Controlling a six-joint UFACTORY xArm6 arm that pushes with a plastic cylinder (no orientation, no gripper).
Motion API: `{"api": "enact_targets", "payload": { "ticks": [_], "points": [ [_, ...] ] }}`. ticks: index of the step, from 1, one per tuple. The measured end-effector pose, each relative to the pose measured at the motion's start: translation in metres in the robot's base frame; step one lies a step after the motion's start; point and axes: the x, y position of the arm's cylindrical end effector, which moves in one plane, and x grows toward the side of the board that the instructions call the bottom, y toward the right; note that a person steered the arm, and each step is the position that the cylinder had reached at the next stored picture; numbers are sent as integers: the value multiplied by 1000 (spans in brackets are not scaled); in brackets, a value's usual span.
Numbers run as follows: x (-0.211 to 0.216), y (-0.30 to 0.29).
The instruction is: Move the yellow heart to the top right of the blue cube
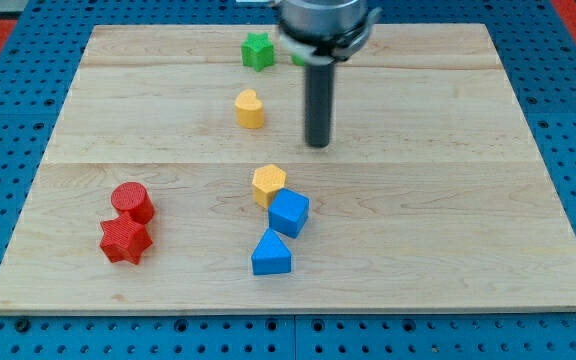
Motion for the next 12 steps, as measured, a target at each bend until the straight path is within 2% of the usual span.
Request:
{"api": "enact_targets", "payload": {
  "ticks": [1,2,3,5,6,9,10,12],
  "points": [
    [-65,-15],
    [-97,-91],
    [-81,-123],
    [-21,-45],
    [-9,-34],
    [4,8],
    [10,10],
    [-6,-1]
  ]
}}
